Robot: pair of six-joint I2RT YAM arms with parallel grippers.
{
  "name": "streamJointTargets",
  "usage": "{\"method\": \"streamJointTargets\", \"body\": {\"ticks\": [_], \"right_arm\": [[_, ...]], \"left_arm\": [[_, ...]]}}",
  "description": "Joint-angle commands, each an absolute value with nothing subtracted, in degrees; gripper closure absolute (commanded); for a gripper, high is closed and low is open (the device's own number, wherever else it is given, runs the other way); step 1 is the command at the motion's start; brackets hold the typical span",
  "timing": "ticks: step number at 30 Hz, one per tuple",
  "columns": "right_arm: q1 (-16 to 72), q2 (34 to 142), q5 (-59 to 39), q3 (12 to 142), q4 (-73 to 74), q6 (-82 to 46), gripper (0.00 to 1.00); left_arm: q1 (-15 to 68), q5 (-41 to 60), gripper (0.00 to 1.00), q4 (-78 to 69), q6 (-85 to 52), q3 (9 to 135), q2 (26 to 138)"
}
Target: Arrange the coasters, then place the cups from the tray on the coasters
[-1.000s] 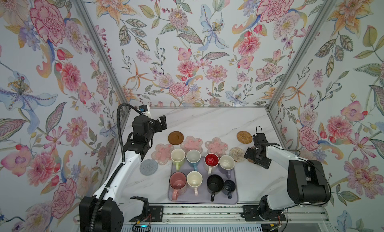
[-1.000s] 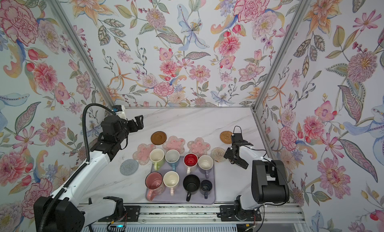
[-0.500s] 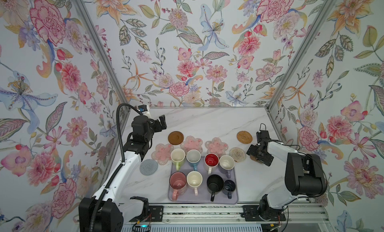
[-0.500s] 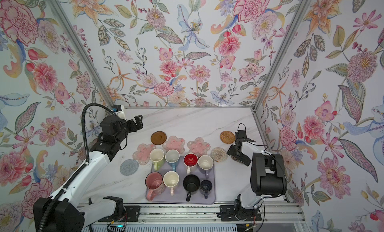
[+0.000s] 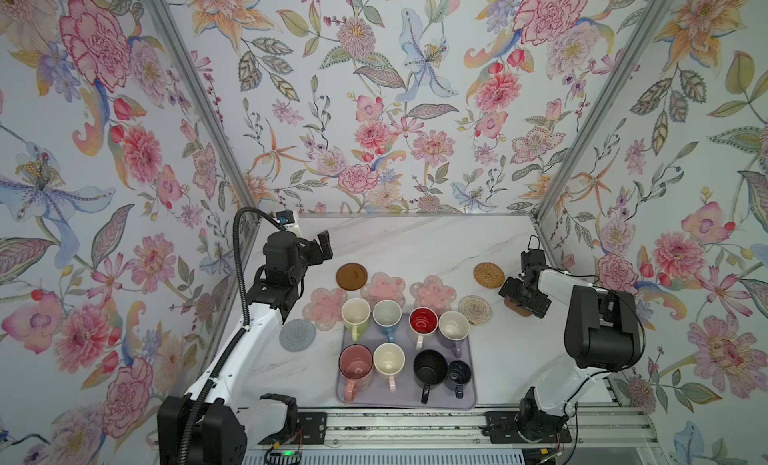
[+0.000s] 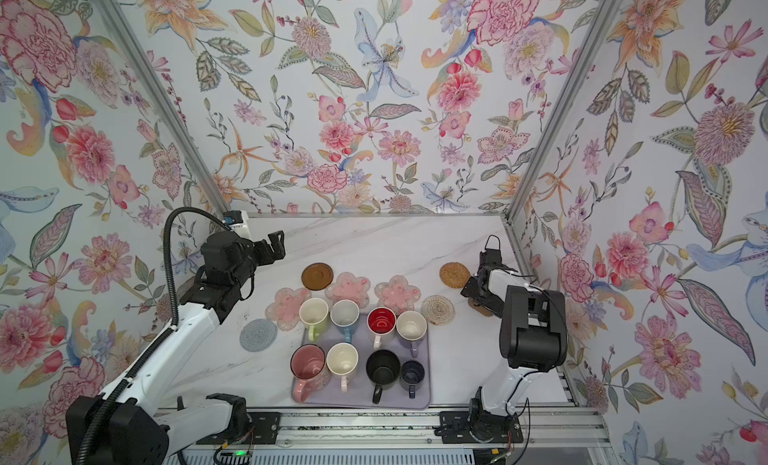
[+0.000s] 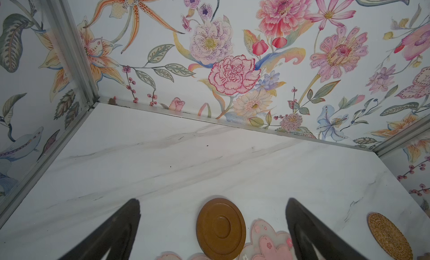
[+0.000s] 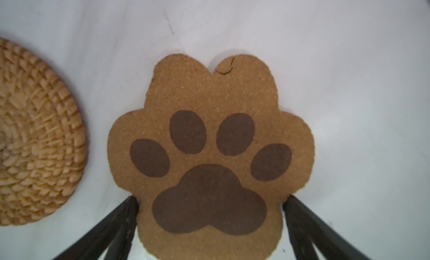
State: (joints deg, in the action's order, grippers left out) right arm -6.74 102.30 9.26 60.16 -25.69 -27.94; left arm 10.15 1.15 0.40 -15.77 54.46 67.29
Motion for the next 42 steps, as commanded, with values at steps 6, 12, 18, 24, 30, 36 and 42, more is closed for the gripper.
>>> {"method": "streamJointTargets", "body": {"ticks": [6, 12, 18, 24, 30, 36, 42], "right_arm": [[-8.4, 108.2, 9.0, 65.5, -26.8, -24.5, 0.04], [-9.1, 110.8, 8.4, 69.8, -27.0, -22.3, 0.04], [-9.2, 114.4, 7.9, 75.1, -28.5, -19.3, 0.06], [-9.2, 116.2, 9.3, 78.6, -30.1, -17.1, 0.06], [-9.2, 110.9, 9.5, 80.7, -30.7, -17.1, 0.05], [-6.4, 104.3, 9.0, 82.2, -32.2, -18.4, 0.02], [-3.7, 104.0, 9.3, 80.1, -33.5, -18.7, 0.01]], "left_arm": [[10.4, -0.4, 0.01, 1.9, -13.9, 55.5, 66.4], [10.4, -0.6, 0.01, 1.9, -13.7, 55.5, 66.6], [10.4, -0.7, 0.01, 2.0, -13.6, 55.5, 66.8], [10.4, -0.8, 0.01, 2.1, -13.4, 55.6, 67.0], [10.5, -0.9, 0.01, 2.2, -13.3, 55.7, 67.3], [10.4, -0.9, 0.01, 2.5, -13.3, 55.9, 67.4], [10.4, -0.5, 0.01, 2.6, -13.2, 56.1, 67.4]]}}
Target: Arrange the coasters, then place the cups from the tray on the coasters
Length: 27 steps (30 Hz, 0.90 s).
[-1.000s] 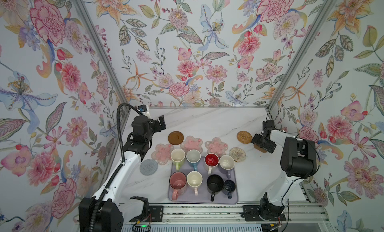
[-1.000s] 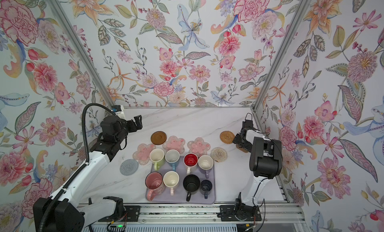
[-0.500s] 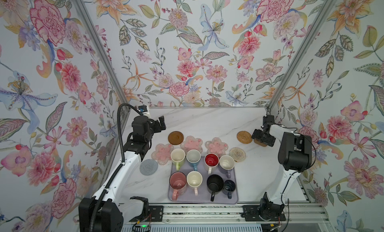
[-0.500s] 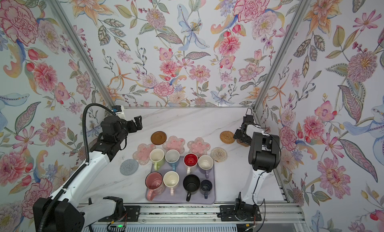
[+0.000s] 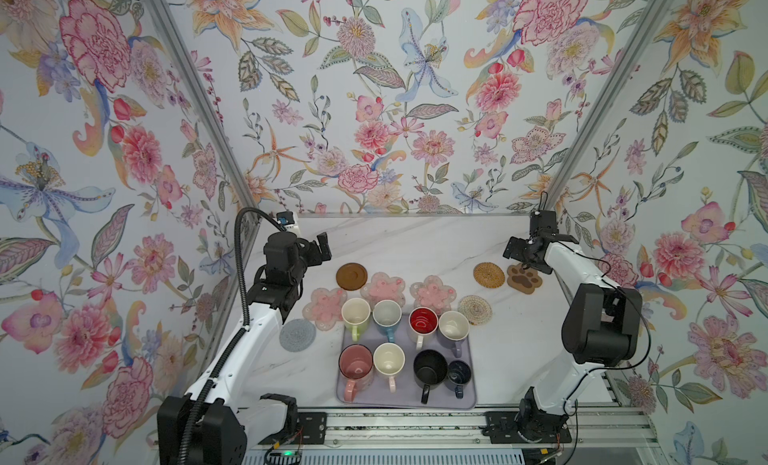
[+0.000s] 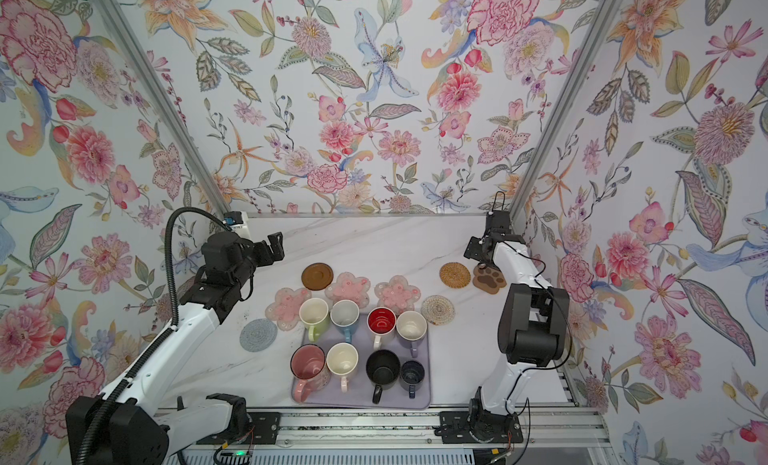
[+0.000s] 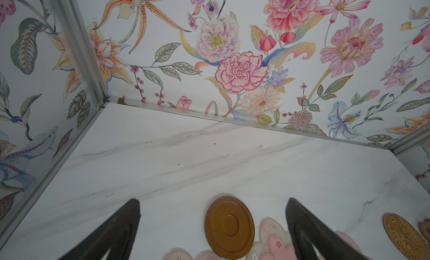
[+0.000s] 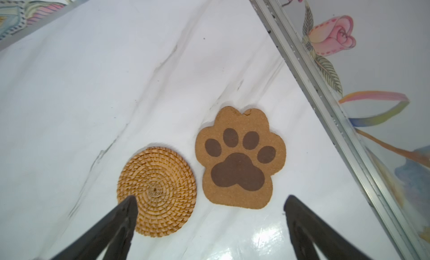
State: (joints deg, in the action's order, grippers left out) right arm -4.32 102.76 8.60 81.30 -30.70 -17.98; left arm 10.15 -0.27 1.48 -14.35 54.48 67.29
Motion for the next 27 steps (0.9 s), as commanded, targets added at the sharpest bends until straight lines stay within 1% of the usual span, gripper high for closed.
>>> {"method": "streamJointTargets", "body": {"ticks": [1, 7, 11, 15, 22, 27], "right_arm": [[-3.3, 104.3, 8.8, 79.8, -33.5, -18.8, 0.01], [2.7, 107.6, 5.8, 79.9, -32.0, -18.1, 0.01], [5.4, 111.1, 3.9, 81.7, -31.6, -20.0, 0.01], [6.3, 113.6, 1.5, 82.3, -30.5, -22.3, 0.01], [6.2, 116.7, 2.3, 82.0, -30.1, -24.3, 0.01], [4.3, 117.2, 3.0, 81.1, -29.9, -25.9, 0.01]], "left_arm": [[10.4, -0.5, 0.01, 2.5, -13.2, 56.2, 67.4], [10.4, -0.5, 0.01, 2.6, -13.1, 56.2, 67.6], [10.4, -0.6, 0.01, 2.7, -13.0, 56.2, 67.6], [10.4, -0.6, 0.01, 2.8, -12.9, 56.2, 67.6], [10.4, -0.5, 0.01, 2.9, -12.9, 56.3, 67.9], [10.4, -0.5, 0.01, 2.9, -12.9, 56.3, 68.0]]}}
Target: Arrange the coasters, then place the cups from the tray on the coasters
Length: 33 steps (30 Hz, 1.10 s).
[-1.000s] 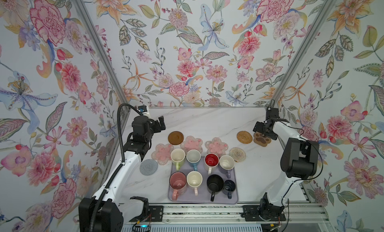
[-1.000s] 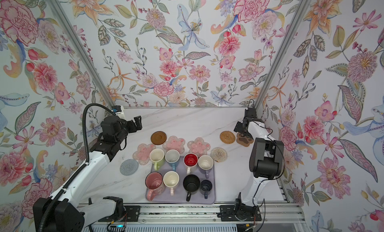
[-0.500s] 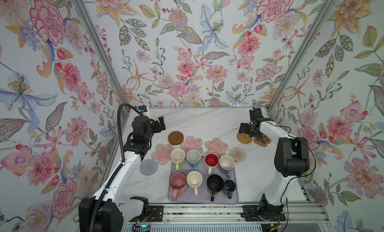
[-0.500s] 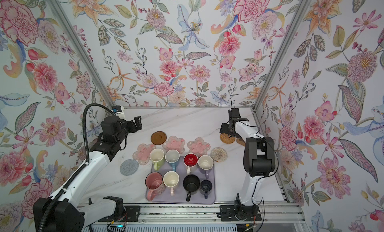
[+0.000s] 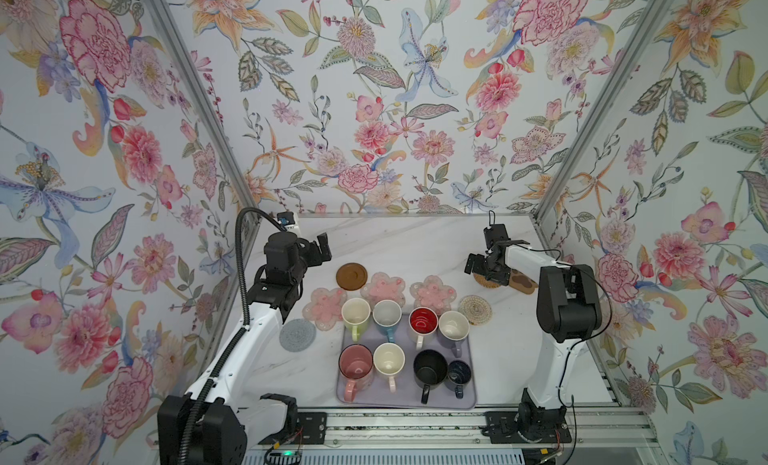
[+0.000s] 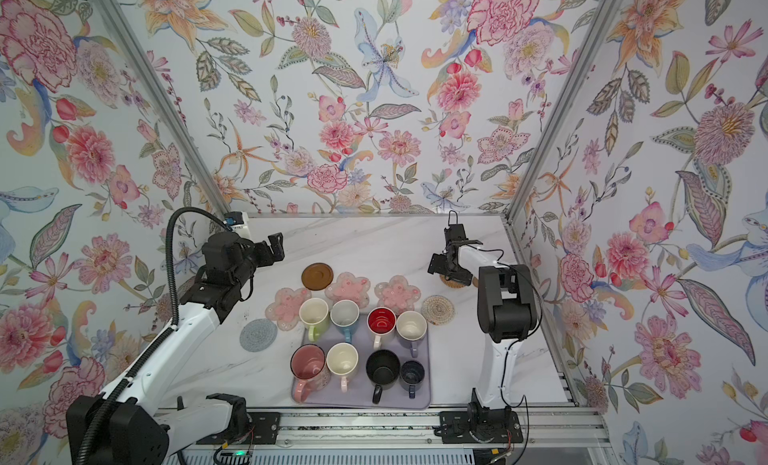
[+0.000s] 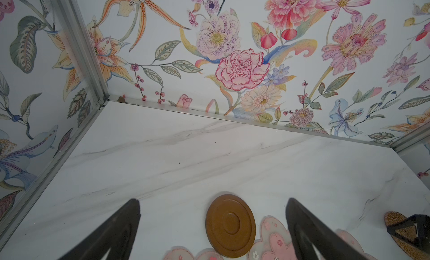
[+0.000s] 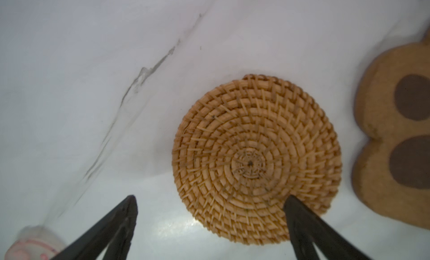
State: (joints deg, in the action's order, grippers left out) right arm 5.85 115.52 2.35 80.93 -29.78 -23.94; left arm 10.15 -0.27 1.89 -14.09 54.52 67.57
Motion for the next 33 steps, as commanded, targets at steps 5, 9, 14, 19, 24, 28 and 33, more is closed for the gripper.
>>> {"method": "streamJointTargets", "body": {"ticks": [5, 9, 14, 19, 24, 28, 33], "right_arm": [[2.0, 117.0, 4.4, 79.8, -29.9, -26.3, 0.01], [0.2, 116.0, 5.0, 78.5, -29.4, -26.0, 0.01], [-0.2, 113.3, 4.4, 78.4, -28.2, -24.7, 0.01], [1.4, 108.8, 3.4, 78.8, -28.0, -24.7, 0.01], [3.5, 102.3, 1.2, 74.4, -28.2, -26.7, 0.01], [4.8, 96.6, -1.7, 68.0, -27.9, -29.1, 0.01], [6.8, 88.7, -5.2, 57.8, -25.8, -34.1, 0.01]], "left_arm": [[10.4, -0.1, 0.01, 3.0, -12.9, 56.5, 68.5], [10.4, 0.7, 0.01, 3.4, -13.0, 56.9, 69.2], [10.4, 2.7, 0.01, 5.2, -12.6, 58.5, 70.7], [11.3, 7.9, 0.01, 10.7, -11.0, 63.4, 74.7], [16.9, 6.7, 0.01, 17.2, -10.4, 69.0, 80.2], [21.5, 5.9, 0.01, 18.5, -13.0, 71.8, 83.8], [26.2, 4.3, 0.01, 16.1, -16.4, 72.3, 86.4]]}}
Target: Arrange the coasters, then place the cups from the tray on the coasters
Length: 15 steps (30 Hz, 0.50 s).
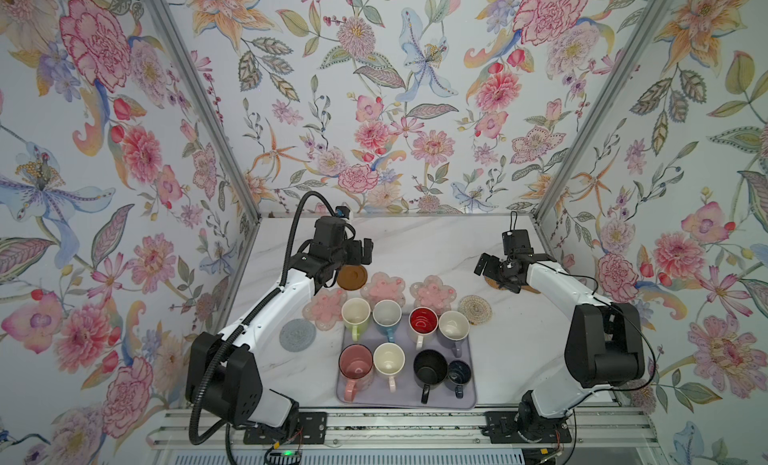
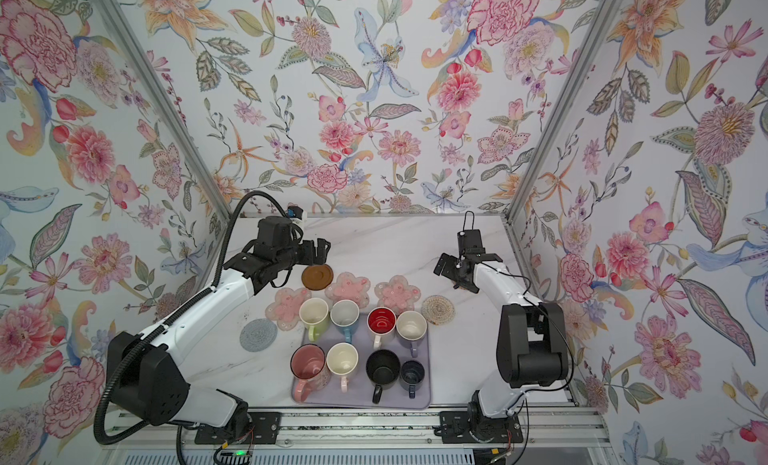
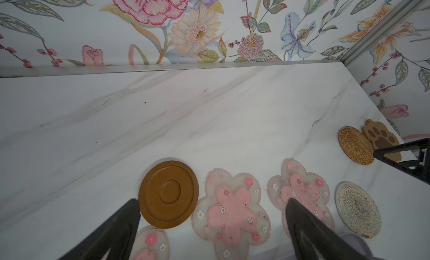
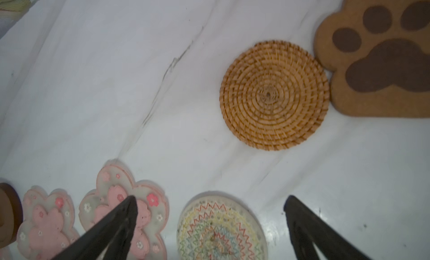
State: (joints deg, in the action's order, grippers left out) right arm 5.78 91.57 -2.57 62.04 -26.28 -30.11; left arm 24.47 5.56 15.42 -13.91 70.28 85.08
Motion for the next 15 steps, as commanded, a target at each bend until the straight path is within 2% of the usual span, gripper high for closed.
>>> {"method": "streamJointTargets", "body": {"ticks": [1, 6, 15], "right_arm": [[7.2, 87.6, -5.5, 56.2, -25.4, -35.0, 0.01], [9.4, 83.3, -6.5, 49.2, -22.4, -39.0, 0.01], [11.7, 83.2, -7.2, 46.6, -19.5, -41.3, 0.01]], "left_arm": [[26.9, 4.1, 0.01, 16.0, -16.8, 72.6, 87.0], [31.7, 1.9, 0.01, 15.2, -18.4, 74.0, 89.0], [36.7, 0.4, 0.01, 11.2, -20.5, 71.1, 90.3]]}}
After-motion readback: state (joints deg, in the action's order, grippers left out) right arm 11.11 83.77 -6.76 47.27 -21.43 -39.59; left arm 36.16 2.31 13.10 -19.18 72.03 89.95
